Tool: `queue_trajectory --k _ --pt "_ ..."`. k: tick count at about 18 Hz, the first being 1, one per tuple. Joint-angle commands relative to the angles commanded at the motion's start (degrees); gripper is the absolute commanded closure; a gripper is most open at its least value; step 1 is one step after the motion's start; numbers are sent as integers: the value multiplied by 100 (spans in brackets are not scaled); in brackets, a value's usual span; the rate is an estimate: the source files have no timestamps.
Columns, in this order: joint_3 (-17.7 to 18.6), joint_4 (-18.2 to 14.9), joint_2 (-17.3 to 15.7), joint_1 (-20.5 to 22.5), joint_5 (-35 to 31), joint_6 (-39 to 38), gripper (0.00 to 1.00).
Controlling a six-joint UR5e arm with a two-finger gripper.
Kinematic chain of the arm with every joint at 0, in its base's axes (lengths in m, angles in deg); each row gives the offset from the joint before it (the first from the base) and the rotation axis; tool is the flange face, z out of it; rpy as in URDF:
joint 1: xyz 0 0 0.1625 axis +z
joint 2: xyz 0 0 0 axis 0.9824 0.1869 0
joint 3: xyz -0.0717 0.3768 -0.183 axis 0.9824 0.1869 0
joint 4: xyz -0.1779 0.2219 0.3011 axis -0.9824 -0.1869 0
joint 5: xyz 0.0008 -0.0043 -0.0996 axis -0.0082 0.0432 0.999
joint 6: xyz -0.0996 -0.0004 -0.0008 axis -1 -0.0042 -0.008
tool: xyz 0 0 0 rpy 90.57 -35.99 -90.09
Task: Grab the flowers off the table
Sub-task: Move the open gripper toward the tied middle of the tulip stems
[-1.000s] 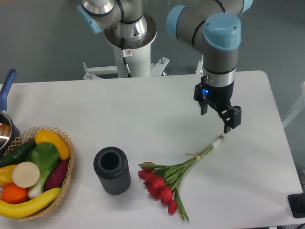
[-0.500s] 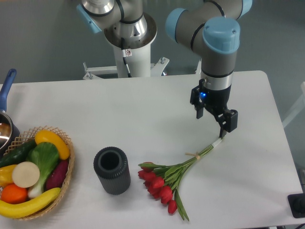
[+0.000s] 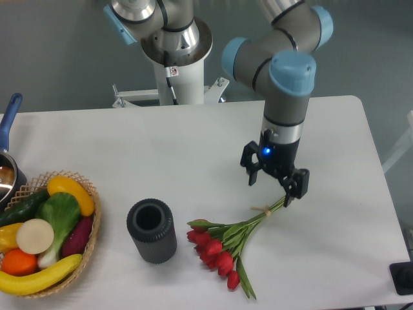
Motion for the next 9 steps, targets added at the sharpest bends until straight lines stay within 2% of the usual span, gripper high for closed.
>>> queue_trajectory --k 3,7,9 --pt "53 185 246 -97 -61 -26 0" --pt "-61 107 536 -132 -158 9 0" --pt "0 10 589 -132 -386 35 0"
